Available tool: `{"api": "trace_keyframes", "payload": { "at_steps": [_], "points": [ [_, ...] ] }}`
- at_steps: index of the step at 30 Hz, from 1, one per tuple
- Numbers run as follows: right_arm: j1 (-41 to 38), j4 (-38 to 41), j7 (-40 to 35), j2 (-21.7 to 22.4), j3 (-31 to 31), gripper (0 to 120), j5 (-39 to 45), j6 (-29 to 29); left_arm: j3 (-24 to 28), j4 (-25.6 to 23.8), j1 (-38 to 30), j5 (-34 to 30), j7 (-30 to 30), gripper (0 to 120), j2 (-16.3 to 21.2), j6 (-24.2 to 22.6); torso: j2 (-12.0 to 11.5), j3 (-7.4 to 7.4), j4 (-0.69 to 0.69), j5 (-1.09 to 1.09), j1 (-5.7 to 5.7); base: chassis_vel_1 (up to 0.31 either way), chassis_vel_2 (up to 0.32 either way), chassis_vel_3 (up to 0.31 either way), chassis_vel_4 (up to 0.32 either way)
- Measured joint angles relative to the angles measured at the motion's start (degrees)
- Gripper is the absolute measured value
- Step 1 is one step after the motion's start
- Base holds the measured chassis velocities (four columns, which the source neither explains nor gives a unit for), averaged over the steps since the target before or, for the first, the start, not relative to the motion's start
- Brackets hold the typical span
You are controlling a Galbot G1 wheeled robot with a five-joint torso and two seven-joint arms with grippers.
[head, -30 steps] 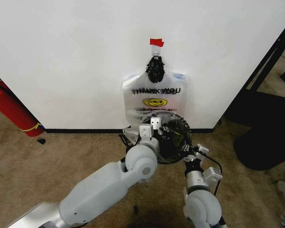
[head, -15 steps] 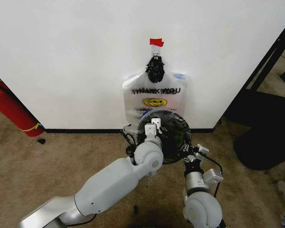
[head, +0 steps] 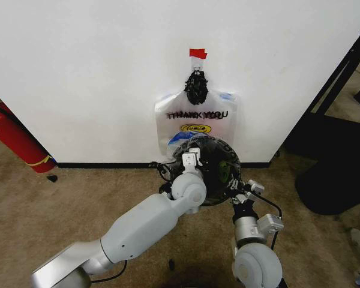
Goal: Pick up the garbage bag from the wall and place it over the trash bin.
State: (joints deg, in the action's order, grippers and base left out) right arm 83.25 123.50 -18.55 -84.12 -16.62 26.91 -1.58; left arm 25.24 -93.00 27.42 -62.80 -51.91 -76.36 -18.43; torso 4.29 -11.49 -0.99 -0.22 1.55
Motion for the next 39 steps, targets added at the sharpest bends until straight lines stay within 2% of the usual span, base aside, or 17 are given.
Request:
{"api": "trace_keyframes", "payload": {
  "at_steps": [11,27,33,35,39],
  "points": [
    [0.70,0.33,0.88,-0.31,0.59,0,-1.50,0.05,1.77,1.31,-0.64,2.38,-0.23,0,0.86,-2.42,0.00,0.00,0.01,0.00,0.00,0.000,0.000,0.000,0.000],
    [2.53,0.75,3.79,0.06,1.06,0,-3.38,0.70,2.37,2.41,-1.03,2.82,-0.37,0,1.31,-3.31,0.00,0.00,0.00,0.00,0.00,0.000,0.000,0.000,0.000],
    [2.13,0.46,2.86,0.03,1.02,0,-2.35,0.32,2.47,-0.36,-0.57,2.02,-0.48,0,2.55,-4.10,0.00,0.00,0.00,0.00,0.00,0.000,0.000,0.000,0.000],
    [1.66,-0.02,1.88,0.17,0.61,0,-1.35,-0.10,2.72,-4.24,0.15,1.04,-0.50,0,4.04,-5.03,0.00,0.00,0.01,0.00,0.00,0.000,0.000,0.000,0.000],
    [1.52,-0.59,1.82,0.50,0.36,0,-1.57,-0.10,3.02,-7.36,0.53,0.14,-0.49,0,5.34,-5.82,0.00,0.00,0.00,0.00,0.00,0.000,0.000,0.000,0.000]
  ]
}}
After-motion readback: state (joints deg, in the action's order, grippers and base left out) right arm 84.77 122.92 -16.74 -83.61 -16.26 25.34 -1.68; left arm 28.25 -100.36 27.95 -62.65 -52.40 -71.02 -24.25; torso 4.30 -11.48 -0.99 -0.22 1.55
